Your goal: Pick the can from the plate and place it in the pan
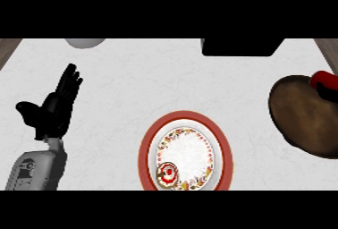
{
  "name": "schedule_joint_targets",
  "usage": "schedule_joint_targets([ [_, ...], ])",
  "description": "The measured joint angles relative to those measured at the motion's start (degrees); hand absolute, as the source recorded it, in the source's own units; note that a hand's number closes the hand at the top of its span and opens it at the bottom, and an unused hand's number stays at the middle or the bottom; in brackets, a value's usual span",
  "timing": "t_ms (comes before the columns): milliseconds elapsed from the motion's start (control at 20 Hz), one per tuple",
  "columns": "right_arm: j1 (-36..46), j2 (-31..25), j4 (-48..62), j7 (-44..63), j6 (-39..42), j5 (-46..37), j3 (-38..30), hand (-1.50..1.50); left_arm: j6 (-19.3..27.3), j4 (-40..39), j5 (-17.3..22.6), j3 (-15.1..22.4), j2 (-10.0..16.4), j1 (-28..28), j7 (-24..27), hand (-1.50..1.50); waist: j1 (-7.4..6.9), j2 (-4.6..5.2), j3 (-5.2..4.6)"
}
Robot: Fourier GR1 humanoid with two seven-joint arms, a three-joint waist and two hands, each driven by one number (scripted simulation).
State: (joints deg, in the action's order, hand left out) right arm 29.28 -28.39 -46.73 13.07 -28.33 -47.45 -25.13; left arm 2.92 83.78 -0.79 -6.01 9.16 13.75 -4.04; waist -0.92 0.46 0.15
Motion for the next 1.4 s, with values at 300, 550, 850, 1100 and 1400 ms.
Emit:
schedule_joint_targets([
  [300,2.2,1.0,10.2,-8.8,7.6,10.6,-5.4,-1.5,0.1,0.7,-0.2,0.3,0.0,0.2,-0.7,0.0,-0.47,0.11,0.08],
  [550,3.8,-0.1,18.4,-18.8,6.7,14.4,-8.1,-1.5,-0.1,1.0,0.0,0.1,0.0,0.7,-1.4,0.0,-0.28,0.03,0.03],
  [850,2.6,2.5,14.5,-28.4,3.3,21.9,-13.0,-1.5,0.0,-0.2,0.2,-0.8,0.4,0.8,-1.1,0.0,0.78,-0.37,-0.06],
  [1100,-3.9,6.4,3.8,-30.5,9.6,29.7,-15.4,-1.5,-0.2,0.3,0.3,-1.9,1.3,-1.4,-0.6,0.0,2.36,-1.07,-0.23],
  [1400,-15.8,12.4,-15.0,-29.7,19.8,36.4,-14.6,-1.5,0.0,1.2,0.5,-2.8,2.0,-2.3,-1.2,0.0,4.07,-1.58,-0.4],
])
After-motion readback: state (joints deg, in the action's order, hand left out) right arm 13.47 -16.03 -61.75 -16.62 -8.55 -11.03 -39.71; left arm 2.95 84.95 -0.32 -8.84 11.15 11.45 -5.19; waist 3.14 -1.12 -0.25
